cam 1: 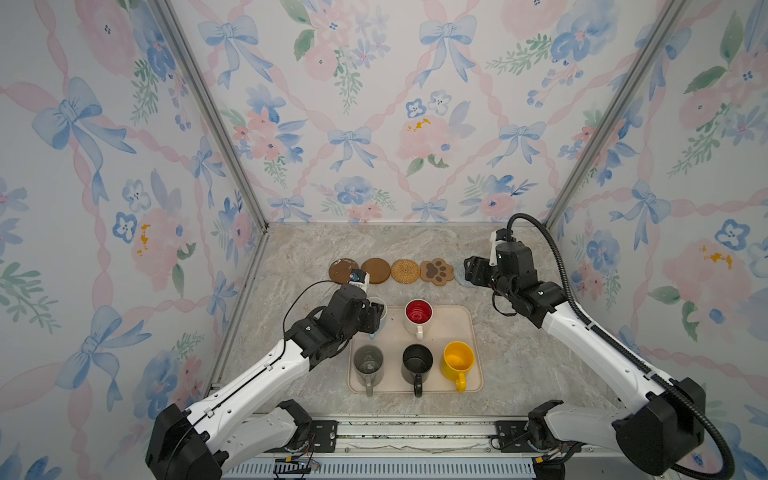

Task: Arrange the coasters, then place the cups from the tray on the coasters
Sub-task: 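Raise the right gripper off the mug while lowering the left gripper into the light-blue-handled mug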

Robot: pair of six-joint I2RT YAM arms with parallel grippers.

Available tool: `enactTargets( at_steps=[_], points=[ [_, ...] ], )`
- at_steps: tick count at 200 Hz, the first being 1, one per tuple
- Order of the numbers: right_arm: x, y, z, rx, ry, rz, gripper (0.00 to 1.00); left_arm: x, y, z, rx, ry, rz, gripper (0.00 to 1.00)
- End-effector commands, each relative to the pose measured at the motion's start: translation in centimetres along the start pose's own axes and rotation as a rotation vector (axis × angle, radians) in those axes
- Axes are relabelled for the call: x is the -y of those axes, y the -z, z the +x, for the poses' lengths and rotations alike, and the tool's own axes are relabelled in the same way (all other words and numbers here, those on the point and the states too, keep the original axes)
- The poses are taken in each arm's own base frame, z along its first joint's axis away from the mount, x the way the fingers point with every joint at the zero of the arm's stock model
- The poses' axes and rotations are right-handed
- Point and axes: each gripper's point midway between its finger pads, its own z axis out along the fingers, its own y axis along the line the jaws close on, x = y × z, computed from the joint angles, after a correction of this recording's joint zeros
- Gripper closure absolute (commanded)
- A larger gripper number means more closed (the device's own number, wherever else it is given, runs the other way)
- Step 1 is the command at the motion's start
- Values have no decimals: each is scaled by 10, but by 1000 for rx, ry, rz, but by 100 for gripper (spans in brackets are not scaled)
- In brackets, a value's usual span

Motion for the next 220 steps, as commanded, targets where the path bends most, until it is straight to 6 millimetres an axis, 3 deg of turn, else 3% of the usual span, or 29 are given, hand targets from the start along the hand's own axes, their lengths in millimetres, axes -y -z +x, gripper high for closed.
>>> enactTargets(
  at_steps=[1,115,220],
  points=[
    [2,-4,1,0,-19,-27,29,-2,-1,23,-102,13,-15,41],
    [2,-20,9,-40,-43,-56,30,-8,-22,57,-258,8,-66,39],
    [5,-31,15,-72,-58,-59,32,-12,-44,74,-342,-13,-113,39]
  ],
)
